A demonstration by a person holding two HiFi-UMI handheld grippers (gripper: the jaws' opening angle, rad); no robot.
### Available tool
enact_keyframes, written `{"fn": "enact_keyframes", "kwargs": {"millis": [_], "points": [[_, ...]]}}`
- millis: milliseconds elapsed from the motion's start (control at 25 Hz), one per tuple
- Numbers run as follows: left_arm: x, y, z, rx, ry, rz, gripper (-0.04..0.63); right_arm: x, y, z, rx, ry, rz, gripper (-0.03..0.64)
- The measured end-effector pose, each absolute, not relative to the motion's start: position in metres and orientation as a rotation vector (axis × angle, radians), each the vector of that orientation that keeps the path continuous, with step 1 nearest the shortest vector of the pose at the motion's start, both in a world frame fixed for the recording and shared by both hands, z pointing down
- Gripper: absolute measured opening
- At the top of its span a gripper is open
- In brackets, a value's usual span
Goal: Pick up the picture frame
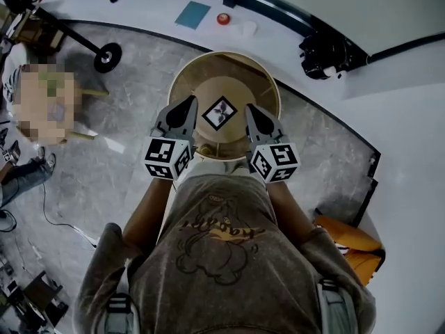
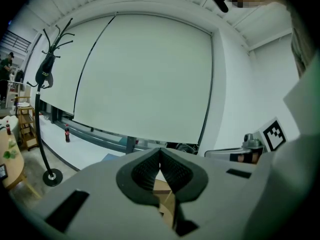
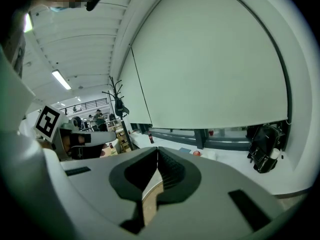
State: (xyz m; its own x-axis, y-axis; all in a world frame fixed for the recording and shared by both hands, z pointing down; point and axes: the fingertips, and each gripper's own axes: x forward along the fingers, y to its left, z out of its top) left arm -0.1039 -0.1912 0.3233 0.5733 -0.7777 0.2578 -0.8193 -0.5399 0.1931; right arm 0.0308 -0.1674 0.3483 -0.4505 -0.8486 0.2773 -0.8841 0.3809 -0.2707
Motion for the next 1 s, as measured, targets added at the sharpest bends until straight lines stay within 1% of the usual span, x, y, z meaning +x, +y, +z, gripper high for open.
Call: {"fn": "enact_keyframes", "kwargs": {"millis": [520,1000], "points": [[-0.09,-0.215,0.32,2.486,-1.315,0.191,0.018,0.044,-0.188,0.347,1.565,-2.527,0.587,0.018],[-0.078,-0.226,0.361,2.459,-1.316,0.252,0.018,0.053,-0.203,0.378,1.474,-2.521,0.637,0.018]]}}
